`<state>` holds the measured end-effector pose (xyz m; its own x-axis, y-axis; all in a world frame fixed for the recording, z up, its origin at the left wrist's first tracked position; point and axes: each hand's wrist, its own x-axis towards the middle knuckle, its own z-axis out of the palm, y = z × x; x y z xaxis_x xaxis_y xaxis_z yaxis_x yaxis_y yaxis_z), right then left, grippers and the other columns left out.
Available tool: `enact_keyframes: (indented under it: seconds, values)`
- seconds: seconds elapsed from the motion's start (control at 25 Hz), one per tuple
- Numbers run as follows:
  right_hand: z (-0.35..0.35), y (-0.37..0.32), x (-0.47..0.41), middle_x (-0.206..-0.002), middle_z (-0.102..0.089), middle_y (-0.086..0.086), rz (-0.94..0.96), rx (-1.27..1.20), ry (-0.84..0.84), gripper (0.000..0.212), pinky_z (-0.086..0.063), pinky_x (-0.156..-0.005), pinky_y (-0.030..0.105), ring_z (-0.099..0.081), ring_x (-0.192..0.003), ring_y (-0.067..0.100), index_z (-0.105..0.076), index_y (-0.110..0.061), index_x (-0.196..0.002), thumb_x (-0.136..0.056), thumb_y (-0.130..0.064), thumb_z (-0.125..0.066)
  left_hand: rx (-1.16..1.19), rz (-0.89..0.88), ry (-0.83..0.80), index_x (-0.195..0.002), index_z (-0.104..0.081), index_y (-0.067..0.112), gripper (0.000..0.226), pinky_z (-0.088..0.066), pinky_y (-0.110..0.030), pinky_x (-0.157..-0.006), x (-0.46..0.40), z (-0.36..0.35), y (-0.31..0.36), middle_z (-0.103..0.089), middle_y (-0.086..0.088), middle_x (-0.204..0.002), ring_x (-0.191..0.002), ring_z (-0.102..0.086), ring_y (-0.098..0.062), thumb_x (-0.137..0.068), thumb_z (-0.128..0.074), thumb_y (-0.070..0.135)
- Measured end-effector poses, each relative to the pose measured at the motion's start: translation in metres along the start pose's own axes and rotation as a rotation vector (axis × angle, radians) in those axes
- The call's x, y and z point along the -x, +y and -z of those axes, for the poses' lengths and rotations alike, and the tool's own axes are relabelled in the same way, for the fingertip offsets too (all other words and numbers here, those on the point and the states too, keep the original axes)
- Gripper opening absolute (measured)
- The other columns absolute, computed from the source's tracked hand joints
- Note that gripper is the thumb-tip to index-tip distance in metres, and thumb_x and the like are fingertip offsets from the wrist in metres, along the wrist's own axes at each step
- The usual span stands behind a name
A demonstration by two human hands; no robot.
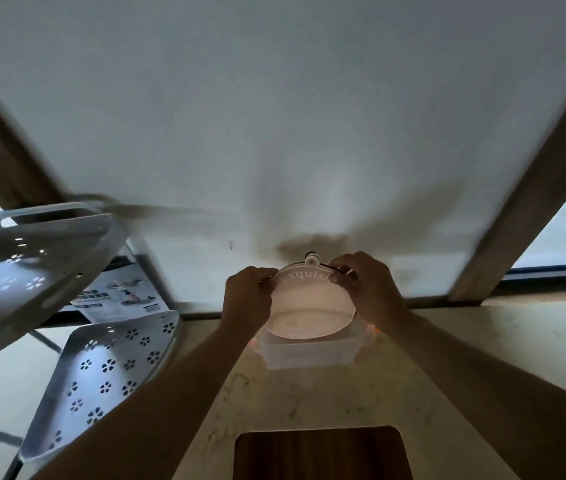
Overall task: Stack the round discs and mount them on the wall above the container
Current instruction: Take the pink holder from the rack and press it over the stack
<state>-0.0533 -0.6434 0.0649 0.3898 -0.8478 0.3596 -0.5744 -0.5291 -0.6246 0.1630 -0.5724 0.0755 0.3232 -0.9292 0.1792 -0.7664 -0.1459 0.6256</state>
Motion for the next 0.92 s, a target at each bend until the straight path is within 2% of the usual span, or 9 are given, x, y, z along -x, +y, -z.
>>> enact_keyframes:
  seconds: [0.16, 0.32, 0.48, 0.64, 0.92]
  values:
    - [-0.024, 0.019, -0.006, -0.084, -0.058, -0.004, -0.037, 0.025, -0.011, 0.015, -0.037, -0.072, 0.020, -0.060, -0.081, 0.019, -0.072, -0.018, -0.100, -0.086, -0.016, -0.071, -0.018, 0.005, -0.003, -0.107, -0.074, 0.019, 0.022, -0.039, -0.024, -0.079, -0.010, -0.025, -0.018, -0.072, -0.008, -0.103, -0.097, -0.064, -0.026, -0.091, -0.060, 0.012]
    - [-0.039, 0.030, -0.009, -0.086, -0.063, 0.001, -0.034, 0.048, 0.054, 0.014, -0.033, -0.071, 0.018, -0.060, -0.083, 0.022, -0.072, -0.014, -0.098, -0.084, -0.012, -0.072, 0.018, -0.059, 0.049, -0.101, -0.073, 0.012, 0.023, -0.049, -0.033, -0.081, -0.016, -0.042, -0.028, -0.070, -0.010, -0.096, -0.089, -0.064, -0.029, -0.085, -0.062, 0.001]
    - [-0.047, 0.035, -0.008, -0.103, -0.063, 0.005, -0.023, 0.082, 0.048, 0.020, -0.047, -0.082, 0.033, -0.058, -0.096, 0.025, -0.071, -0.015, -0.107, -0.087, -0.013, -0.070, 0.008, -0.078, 0.098, -0.100, -0.070, 0.009, 0.026, -0.049, -0.041, -0.086, -0.017, -0.052, -0.031, -0.068, -0.010, -0.101, -0.094, -0.061, -0.031, -0.082, -0.058, -0.006]
    - [-0.045, 0.034, -0.009, -0.110, -0.062, 0.006, -0.005, 0.111, 0.044, 0.020, -0.046, -0.085, 0.035, -0.056, -0.101, 0.027, -0.068, -0.014, -0.110, -0.089, -0.015, -0.067, -0.075, -0.111, 0.078, -0.103, -0.065, 0.008, 0.026, -0.046, -0.047, -0.086, -0.017, -0.055, -0.031, -0.064, -0.012, -0.108, -0.099, -0.056, -0.034, -0.082, -0.055, -0.005]
    - [-0.046, 0.032, -0.012, -0.117, -0.059, 0.012, 0.002, 0.215, -0.029, 0.023, -0.045, -0.093, 0.042, -0.054, -0.107, 0.032, -0.065, -0.014, -0.115, -0.094, -0.021, -0.061, -0.156, -0.157, 0.045, -0.106, -0.062, 0.010, 0.025, -0.041, -0.043, -0.086, -0.016, -0.055, -0.029, -0.060, -0.011, -0.110, -0.102, -0.052, -0.033, -0.082, -0.056, 0.008]
